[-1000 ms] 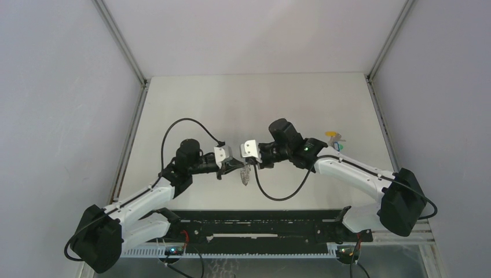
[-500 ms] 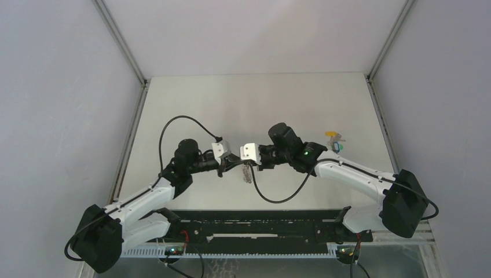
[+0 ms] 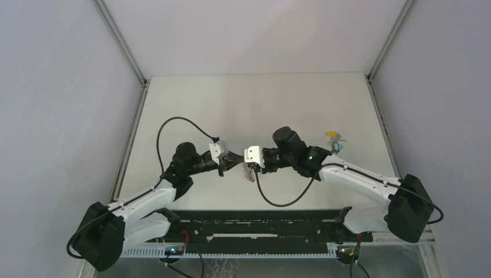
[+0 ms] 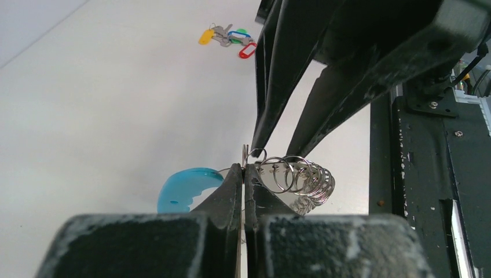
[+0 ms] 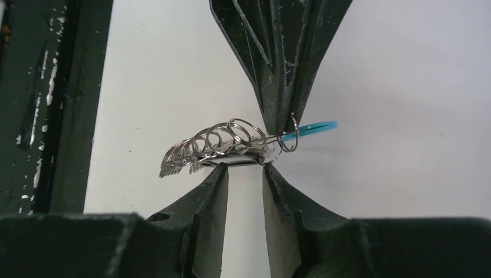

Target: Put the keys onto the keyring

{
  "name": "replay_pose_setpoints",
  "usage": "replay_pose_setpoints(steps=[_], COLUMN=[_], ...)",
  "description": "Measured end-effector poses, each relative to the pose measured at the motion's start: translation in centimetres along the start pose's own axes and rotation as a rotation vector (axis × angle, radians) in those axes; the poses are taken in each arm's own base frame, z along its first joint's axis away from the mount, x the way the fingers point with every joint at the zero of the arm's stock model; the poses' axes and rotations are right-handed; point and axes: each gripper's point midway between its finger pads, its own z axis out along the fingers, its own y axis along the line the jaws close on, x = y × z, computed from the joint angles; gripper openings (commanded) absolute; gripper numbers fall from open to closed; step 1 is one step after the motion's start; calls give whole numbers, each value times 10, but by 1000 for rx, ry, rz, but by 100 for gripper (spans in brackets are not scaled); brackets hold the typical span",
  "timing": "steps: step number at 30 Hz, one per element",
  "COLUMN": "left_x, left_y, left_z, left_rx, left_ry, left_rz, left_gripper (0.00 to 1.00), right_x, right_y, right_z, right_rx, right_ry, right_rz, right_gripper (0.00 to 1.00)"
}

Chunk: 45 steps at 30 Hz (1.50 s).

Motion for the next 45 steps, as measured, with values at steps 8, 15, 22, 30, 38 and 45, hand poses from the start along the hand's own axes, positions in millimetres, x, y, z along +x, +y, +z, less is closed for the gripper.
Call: replay_pose_setpoints(steps=[8,15,22,30,38,45], left_x=[0,-3,-6,-6,-8,-8], left_y=[-3,-3,-2,-5,-6,-6], left_z=[1,2,3,3,3,3], left_rx=[17,22,23,40,45,45], left_ry=[-28,-45,-57,-60,-69,-69], left_rz=[16,31,42,43,49,49], left_gripper=[0,0,0,0,0,0], right_x=[-22,-38,-37,-36,-33,-32], right_y=[-23,-29,-23,-28,-28,-26], right_z=[-34,-38,-25,-21,-17,-15], right_rx=[49,21,-45,-53,-72,-85], right_ry=[-153,-260,-294,-316,-321,-322], right_rz=[29,36,68,95,117,129], right_gripper=[30,29,25,23,19,0])
